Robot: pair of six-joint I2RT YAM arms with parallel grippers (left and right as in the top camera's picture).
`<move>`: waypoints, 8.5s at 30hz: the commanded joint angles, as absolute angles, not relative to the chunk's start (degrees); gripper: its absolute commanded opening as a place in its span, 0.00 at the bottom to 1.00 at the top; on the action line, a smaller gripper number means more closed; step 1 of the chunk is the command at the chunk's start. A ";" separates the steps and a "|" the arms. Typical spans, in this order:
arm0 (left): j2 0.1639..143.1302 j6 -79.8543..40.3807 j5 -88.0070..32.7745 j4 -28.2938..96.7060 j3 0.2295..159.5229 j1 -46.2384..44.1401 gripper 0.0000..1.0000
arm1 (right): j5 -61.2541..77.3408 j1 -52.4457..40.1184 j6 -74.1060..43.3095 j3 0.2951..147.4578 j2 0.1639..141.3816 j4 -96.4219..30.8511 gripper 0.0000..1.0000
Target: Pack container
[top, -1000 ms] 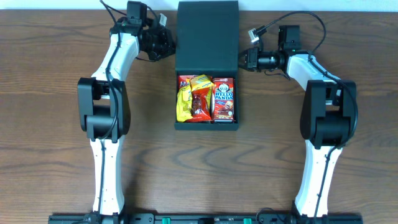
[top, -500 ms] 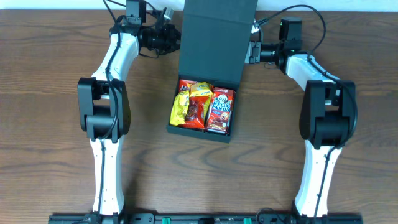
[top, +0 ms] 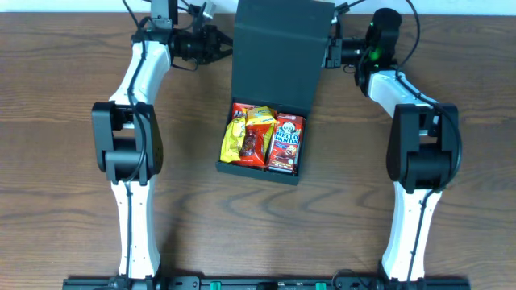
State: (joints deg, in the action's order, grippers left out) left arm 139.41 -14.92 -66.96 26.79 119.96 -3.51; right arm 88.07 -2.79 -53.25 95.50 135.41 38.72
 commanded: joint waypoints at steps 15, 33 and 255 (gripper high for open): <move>124.84 1.89 -68.84 39.81 120.99 -3.55 0.06 | 89.25 -6.33 -89.78 95.79 135.35 72.86 0.02; 118.04 21.89 -60.90 67.18 120.99 -5.63 0.06 | 89.23 -1.41 -94.72 95.79 135.35 78.72 0.02; 1.41 -8.01 10.94 45.95 33.12 3.88 0.95 | 33.85 -1.93 -5.91 47.55 57.71 -42.02 0.99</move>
